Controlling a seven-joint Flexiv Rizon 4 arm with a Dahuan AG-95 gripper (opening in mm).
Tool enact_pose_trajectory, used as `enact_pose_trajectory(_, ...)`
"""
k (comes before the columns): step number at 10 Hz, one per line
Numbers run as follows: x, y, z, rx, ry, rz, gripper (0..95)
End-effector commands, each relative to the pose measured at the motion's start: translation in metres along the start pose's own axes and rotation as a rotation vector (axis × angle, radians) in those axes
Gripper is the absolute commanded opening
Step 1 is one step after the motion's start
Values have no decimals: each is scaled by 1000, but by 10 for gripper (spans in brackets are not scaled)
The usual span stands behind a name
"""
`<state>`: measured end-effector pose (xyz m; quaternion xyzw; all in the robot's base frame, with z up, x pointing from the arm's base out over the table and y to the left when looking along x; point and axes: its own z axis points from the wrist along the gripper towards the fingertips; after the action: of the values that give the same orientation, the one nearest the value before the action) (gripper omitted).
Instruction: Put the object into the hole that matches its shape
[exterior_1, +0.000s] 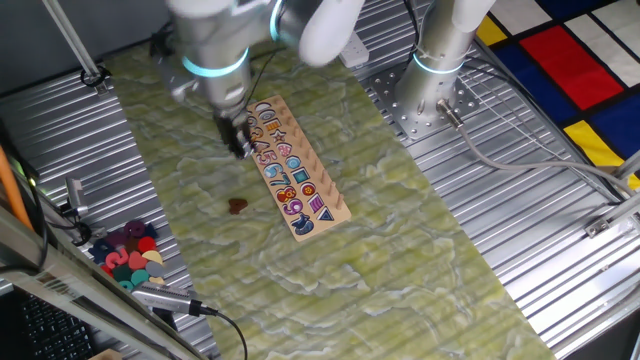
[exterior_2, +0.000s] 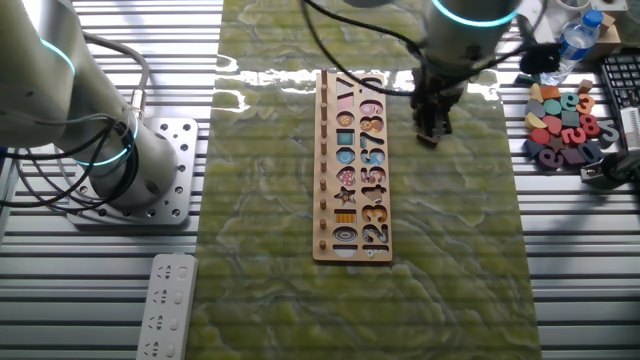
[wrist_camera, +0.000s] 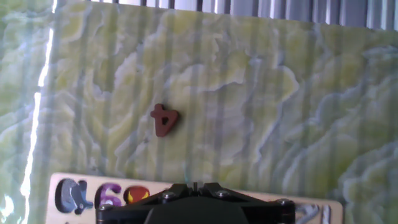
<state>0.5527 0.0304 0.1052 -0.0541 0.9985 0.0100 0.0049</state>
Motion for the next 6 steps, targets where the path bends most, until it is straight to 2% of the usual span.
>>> enact_pose_trajectory(1,-8,5,4,0,-6,-4,0)
enact_pose_trajectory(2,-20,10,4,-4,-1,-6,0)
enact_pose_trajectory(3,-24,14,3,-3,8,-4,0)
enact_pose_trajectory(6,-22,29,9,-8,18,-3,0)
